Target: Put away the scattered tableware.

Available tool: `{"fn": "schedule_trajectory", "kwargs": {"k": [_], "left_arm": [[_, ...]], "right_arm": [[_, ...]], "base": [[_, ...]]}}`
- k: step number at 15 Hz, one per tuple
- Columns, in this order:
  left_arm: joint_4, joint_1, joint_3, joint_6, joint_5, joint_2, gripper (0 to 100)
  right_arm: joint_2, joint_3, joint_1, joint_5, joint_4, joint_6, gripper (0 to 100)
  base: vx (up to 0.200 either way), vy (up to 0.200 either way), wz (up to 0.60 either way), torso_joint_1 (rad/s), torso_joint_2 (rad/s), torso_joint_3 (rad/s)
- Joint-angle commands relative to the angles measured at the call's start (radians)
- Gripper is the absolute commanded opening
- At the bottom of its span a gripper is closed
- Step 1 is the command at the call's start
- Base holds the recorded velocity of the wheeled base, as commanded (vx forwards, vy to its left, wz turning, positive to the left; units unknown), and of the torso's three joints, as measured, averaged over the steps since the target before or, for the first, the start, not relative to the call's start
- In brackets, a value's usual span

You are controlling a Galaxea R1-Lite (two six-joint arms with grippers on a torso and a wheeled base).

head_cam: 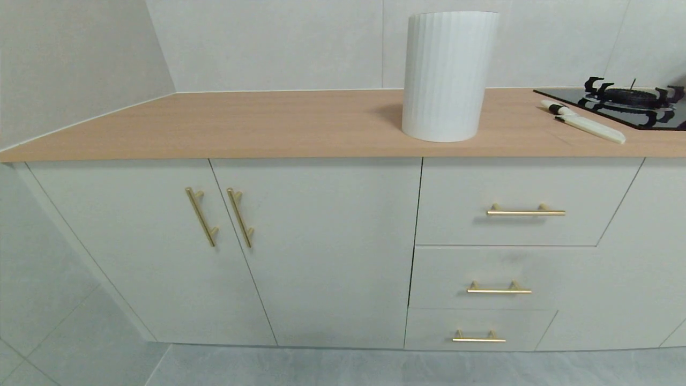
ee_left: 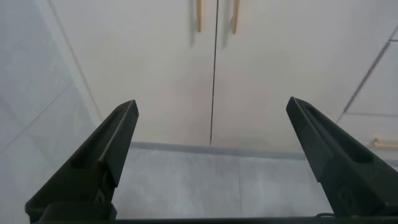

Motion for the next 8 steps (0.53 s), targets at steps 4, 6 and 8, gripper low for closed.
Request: {"fn": "schedule_trajectory", "kwargs": {"k": [4,6,8], "left_arm": [[0.000,0.000,0.000,0.000,0.001,0.000,100],[0.000,0.000,0.000,0.000,0.001,0.000,100],[0.000,0.000,0.000,0.000,0.000,0.000,100]], "right_arm": [[0.002,0.000,0.000,0.000,0.000,-0.001,100],[0.002,0.000,0.000,0.000,0.000,-0.001,100],[0.002,0.000,0.000,0.000,0.000,-0.001,100]], "base": [[0.200,0.000,0.00,-0.001,0.00,0.000],[0.200,0.000,0.00,0.002,0.00,0.000],[0.100,0.000,0.00,0.001,0.00,0.001]]}}
